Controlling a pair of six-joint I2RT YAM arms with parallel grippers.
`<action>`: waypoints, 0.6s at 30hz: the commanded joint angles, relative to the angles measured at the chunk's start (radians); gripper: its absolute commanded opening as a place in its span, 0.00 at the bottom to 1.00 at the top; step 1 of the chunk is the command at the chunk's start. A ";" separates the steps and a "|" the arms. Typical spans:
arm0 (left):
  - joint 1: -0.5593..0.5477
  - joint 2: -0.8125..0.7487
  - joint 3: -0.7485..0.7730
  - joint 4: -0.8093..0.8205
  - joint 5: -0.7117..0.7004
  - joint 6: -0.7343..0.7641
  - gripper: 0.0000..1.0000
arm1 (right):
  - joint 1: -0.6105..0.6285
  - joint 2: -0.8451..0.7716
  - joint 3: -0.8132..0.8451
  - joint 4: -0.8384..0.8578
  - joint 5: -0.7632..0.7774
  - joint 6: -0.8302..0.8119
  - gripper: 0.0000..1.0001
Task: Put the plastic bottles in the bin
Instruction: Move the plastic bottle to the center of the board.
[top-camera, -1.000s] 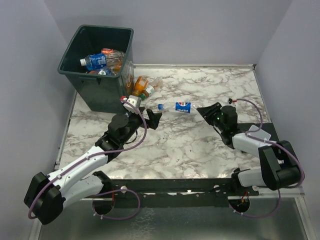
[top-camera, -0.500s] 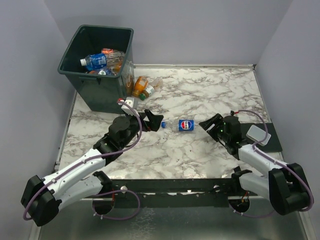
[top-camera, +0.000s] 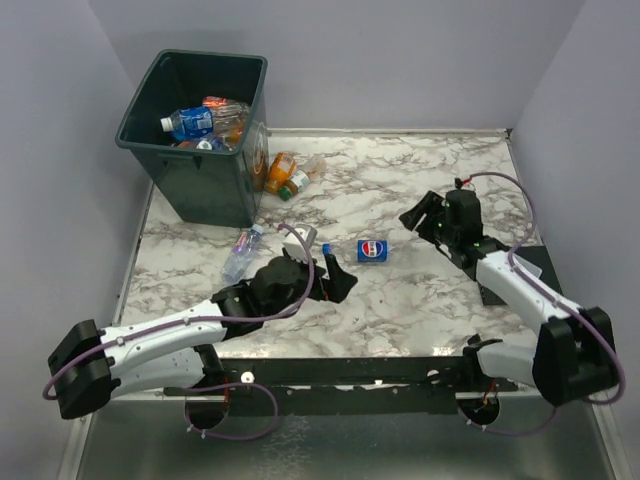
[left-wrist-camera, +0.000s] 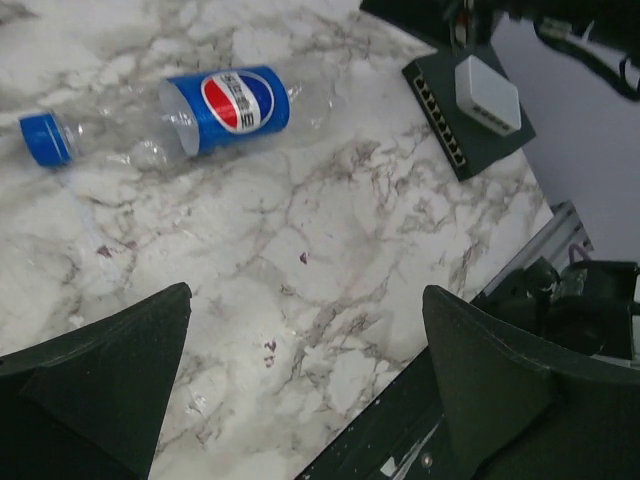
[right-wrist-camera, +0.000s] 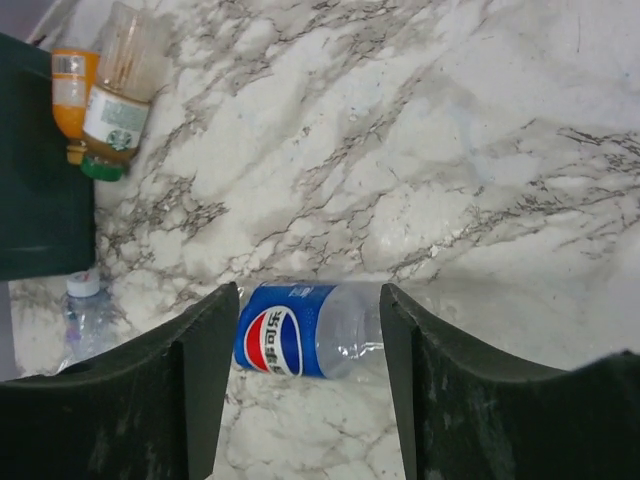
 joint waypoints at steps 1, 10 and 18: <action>-0.066 0.102 -0.028 -0.003 -0.062 -0.102 0.99 | 0.004 0.198 0.062 0.016 0.010 -0.099 0.58; -0.032 0.309 0.001 0.040 -0.040 -0.151 0.98 | 0.004 0.409 0.151 0.105 -0.089 -0.139 0.53; 0.087 0.411 -0.007 0.140 -0.021 -0.244 0.97 | 0.006 0.338 0.008 0.126 -0.164 -0.120 0.52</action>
